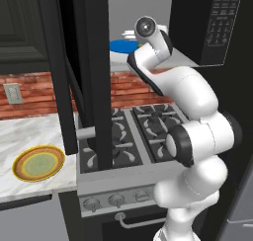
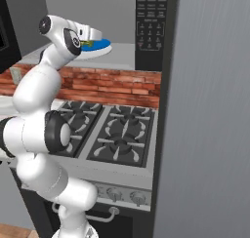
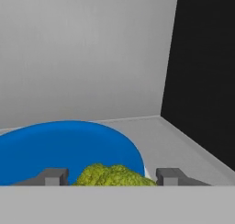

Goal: Pick the broccoli from the counter and place it in the microwave. Then turn on the microwave.

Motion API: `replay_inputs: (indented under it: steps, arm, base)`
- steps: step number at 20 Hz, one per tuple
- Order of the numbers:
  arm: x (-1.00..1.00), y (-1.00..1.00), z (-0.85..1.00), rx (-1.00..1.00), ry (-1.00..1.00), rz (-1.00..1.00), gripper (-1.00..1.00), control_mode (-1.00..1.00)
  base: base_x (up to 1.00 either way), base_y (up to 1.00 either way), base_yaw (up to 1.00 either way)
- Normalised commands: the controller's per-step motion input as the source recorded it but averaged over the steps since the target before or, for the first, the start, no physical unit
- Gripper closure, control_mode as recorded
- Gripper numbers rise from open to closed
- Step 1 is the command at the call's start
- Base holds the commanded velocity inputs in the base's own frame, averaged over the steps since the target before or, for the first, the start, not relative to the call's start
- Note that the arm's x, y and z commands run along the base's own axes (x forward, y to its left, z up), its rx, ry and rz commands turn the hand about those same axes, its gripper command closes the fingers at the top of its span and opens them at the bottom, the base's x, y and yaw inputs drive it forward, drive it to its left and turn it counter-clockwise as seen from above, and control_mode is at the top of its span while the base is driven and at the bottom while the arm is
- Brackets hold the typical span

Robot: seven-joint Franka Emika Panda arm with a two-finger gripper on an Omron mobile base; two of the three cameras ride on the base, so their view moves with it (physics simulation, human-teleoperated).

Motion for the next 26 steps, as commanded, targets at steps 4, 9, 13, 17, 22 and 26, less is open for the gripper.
replay_inputs:
  steps: [4,9,13,17,22,26]
  arm:
    - [0.37,0.0,-0.08,0.0,0.0,0.0,1.0,-1.0]
    - [0.26,0.0,-0.11,0.0,0.0,0.0,1.0,-1.0]
    - [0.27,0.01,-0.12,0.0,0.0,0.0,1.0,-1.0]
    - [0.27,0.04,-0.12,-0.01,0.0,0.0,1.0,-1.0]
    - [0.28,0.04,-0.04,0.0,0.0,0.0,1.0,-1.0]
    - [0.26,0.09,0.0,0.0,0.0,0.0,1.0,-1.0]
  base:
    - [0.0,0.0,0.0]
    - [0.0,0.0,0.0]
    - [0.0,0.0,0.0]
    - [0.0,0.0,0.0]
    - [0.0,0.0,0.0]
    - [0.0,0.0,0.0]
